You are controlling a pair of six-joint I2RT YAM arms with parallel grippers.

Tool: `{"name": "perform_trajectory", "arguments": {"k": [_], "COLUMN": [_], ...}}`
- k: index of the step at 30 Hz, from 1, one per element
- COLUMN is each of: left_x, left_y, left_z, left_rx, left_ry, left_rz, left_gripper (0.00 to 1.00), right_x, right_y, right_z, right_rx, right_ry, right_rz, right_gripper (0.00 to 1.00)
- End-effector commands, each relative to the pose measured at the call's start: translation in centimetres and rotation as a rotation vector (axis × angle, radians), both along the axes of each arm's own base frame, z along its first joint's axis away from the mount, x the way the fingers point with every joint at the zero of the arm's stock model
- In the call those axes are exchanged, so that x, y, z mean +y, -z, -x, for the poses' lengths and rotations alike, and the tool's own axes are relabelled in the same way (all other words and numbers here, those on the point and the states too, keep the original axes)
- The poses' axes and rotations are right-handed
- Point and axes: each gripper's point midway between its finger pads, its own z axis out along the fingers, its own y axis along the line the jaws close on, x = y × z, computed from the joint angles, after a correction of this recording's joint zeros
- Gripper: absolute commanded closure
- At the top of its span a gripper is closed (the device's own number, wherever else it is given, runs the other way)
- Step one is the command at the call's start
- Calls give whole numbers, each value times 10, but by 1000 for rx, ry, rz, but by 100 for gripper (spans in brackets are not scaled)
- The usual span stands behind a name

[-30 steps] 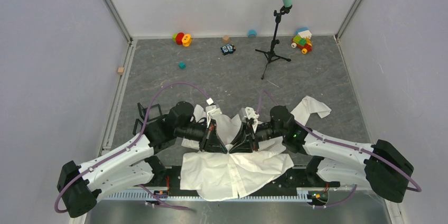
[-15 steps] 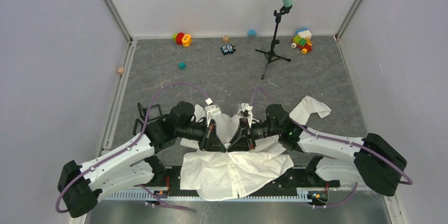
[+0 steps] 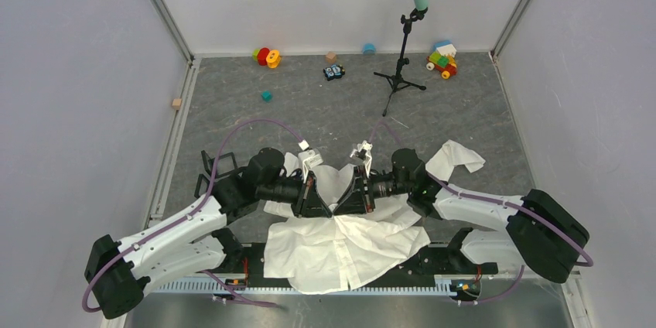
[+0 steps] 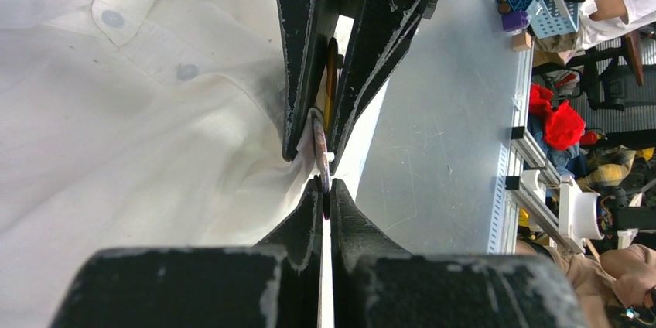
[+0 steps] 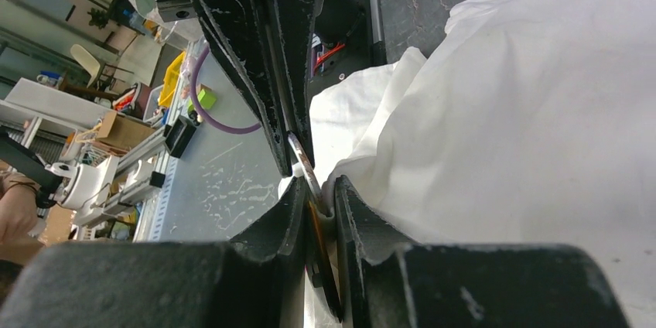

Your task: Pin the brooch onto the clothing

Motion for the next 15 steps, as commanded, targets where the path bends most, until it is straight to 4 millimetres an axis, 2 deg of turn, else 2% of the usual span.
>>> {"name": "perform_trajectory", "arguments": {"k": [1,7,11,12,13,15], "left_x": [-10,-8,-6,-6,-6,-6], "left_y": [-46,-40,-27,-25,-24,-24], "left_z": [28,20,8,6,5,1], "left_rx": [-50,-67,-78,-76,-72,-70], "left_ry": [192,151,90,83,78,65], "left_rz": [181,142,61,49,43,36], "left_gripper": [98,98,98,95,85,58], "right_x": [-11,-16,-16,-16,-17,-19], "right_y": [31,30,18,15,10,2], "right_z": [-50,-52,-43,-42,-41,-42], "right_rx": [16,-6,-59,-75,-97,-146], "right_ry": [256,267,207,195,188,188], "right_rz": [86,75,37,30,25,23], "right_gripper": [85,82,63,55,46,32]}}
